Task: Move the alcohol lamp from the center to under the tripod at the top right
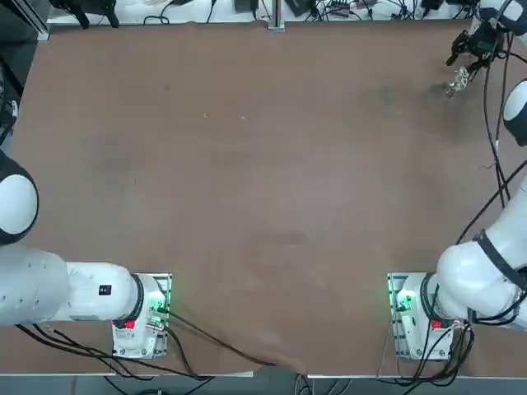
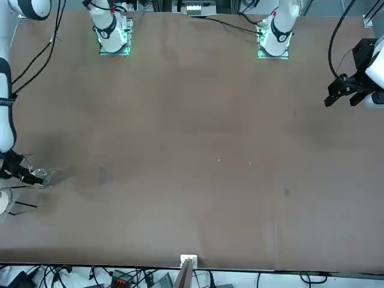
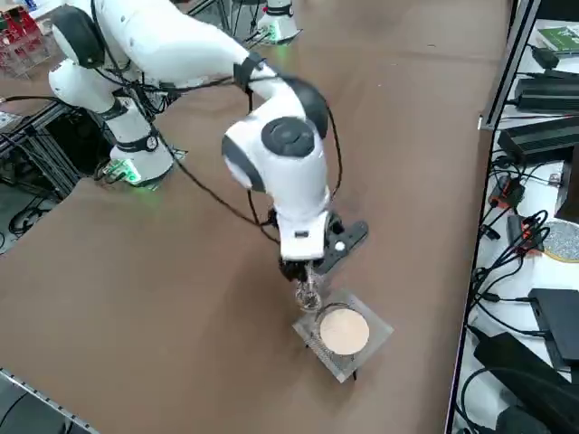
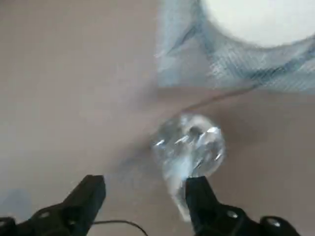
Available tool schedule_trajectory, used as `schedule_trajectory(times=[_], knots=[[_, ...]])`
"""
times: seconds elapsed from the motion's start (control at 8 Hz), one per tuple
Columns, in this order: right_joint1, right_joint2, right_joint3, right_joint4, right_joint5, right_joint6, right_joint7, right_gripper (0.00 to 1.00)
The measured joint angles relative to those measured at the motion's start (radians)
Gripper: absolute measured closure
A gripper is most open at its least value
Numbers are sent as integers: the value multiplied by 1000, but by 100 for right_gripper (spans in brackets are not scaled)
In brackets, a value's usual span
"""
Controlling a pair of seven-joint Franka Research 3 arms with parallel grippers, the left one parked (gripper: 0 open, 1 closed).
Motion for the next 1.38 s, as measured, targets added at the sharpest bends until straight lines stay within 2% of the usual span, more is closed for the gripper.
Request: schedule_trajectory(times=[0.25, 0.5, 0.62, 0.75, 0.88, 1.0, 1.38], knots=[[31, -88, 0, -32, -2, -125, 15, 1], [26, -146, -8, -163, -3, -122, 17, 4], [20, -156, -9, -230, -2, -88, 17, 14], [16, -156, -10, -281, -2, -31, 18, 20], [11, -150, -11, -314, -2, 22, 19, 34], [5, -142, -11, -329, -2, 58, 36, 36], [7, -116, -9, -331, -2, 171, 196, 55]])
